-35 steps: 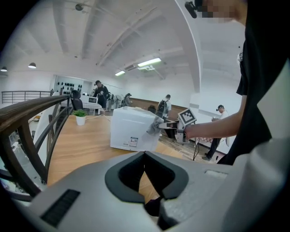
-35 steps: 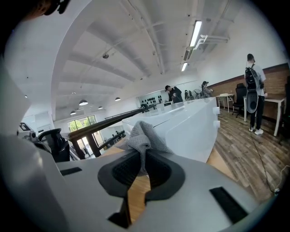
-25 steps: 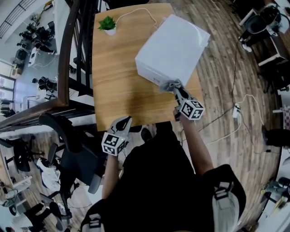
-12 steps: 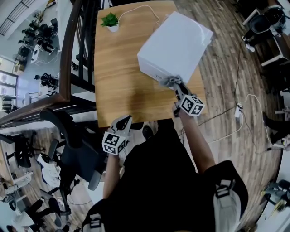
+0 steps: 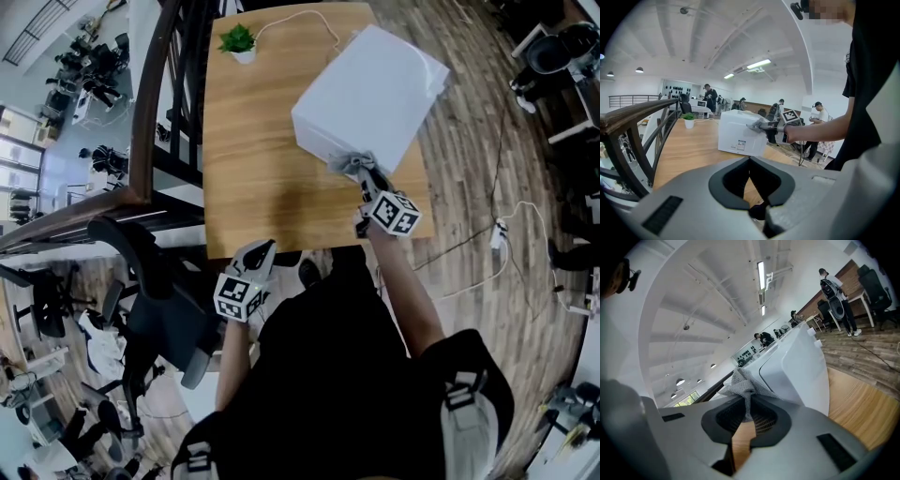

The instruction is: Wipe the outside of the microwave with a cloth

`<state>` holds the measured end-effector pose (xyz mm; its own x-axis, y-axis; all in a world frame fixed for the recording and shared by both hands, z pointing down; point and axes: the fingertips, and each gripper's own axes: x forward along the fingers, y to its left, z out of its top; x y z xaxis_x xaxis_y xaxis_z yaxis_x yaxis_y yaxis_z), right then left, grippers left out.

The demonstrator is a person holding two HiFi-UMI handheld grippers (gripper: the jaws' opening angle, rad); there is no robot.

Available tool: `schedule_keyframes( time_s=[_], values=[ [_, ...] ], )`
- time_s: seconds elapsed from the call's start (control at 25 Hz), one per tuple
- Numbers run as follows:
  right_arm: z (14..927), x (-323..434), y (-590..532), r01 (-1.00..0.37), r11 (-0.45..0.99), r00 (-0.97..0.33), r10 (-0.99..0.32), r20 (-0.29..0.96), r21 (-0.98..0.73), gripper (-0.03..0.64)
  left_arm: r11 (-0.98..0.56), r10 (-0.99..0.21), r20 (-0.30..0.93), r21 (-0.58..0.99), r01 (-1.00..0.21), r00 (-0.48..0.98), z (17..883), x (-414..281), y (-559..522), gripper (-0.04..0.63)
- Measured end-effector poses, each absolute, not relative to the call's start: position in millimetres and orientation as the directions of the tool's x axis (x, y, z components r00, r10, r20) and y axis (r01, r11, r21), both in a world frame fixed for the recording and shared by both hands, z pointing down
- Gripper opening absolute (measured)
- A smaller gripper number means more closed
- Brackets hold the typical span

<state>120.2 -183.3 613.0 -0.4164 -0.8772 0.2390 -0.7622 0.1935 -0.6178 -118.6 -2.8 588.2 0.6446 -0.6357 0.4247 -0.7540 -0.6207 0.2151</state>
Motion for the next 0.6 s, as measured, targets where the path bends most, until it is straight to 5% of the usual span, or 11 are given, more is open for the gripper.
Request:
schedule_keyframes(
  time_s=[0.6],
  values=[
    [605.5, 93.2, -202.7, -0.72, 0.195, -0.44, -0.871, 0.22, -0.666, 0.029, -0.589, -0.659, 0.424, 0.223, -0.777, 0.621, 590.3, -126.6, -1.8, 0.002]
  ],
)
